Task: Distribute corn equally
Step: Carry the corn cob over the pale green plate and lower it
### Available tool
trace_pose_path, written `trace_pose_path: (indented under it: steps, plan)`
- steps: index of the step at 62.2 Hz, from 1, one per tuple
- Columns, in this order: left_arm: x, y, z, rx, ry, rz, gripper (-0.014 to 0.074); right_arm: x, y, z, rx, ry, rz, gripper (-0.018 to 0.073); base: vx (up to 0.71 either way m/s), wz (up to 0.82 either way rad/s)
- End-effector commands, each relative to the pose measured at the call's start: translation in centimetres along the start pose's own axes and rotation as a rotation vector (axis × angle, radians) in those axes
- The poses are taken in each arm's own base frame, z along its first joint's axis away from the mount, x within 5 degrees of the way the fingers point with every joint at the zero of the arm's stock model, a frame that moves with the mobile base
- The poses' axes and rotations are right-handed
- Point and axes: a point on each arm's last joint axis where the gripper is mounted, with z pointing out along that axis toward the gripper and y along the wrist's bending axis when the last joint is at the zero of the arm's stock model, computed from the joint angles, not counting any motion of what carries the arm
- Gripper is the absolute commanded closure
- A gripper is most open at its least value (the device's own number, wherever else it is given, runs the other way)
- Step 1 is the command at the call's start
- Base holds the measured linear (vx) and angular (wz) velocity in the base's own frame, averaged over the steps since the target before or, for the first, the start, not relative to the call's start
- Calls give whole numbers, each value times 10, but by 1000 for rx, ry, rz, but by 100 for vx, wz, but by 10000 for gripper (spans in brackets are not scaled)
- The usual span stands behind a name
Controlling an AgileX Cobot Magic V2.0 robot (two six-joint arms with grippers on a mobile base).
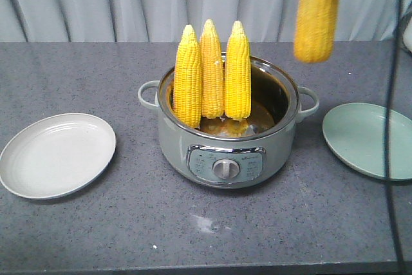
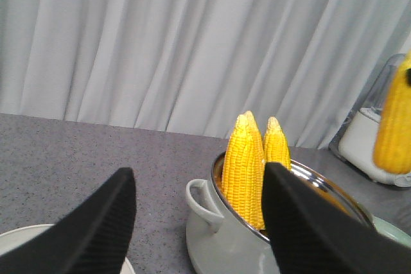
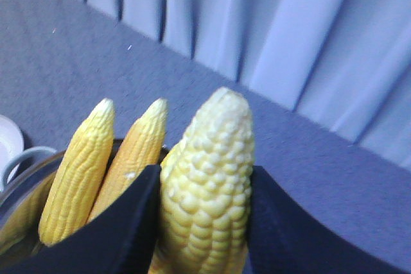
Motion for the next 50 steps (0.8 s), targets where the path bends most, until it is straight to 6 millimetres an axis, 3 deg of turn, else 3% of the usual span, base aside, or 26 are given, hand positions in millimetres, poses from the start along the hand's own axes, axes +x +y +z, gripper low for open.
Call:
trace_pose_path:
  steps: [1,9,17,23,36,50]
  plan:
    - [-16,-7,-1,41,-91,-6,171,-18,-5,-65,122,-140,18,565,0,0]
    - [-16,-7,-1,41,-91,-6,171,1,-38,-99,265,-33,76,565,0,0]
    - [-16,-7,-1,41,-89,-6,171,28,-76,-102,287,99,188,563,0,0]
    - [-16,-7,-1,40,-87,-6,171,47,-100,-84,266,192,246,563,0,0]
    - [-15,-6,-1,38,-81,-6,171,92,-147,-20,139,330,390,561,0,0]
    - [-15,-6,-1,37,-79,-6,171,134,-172,36,53,442,468,552,0,0]
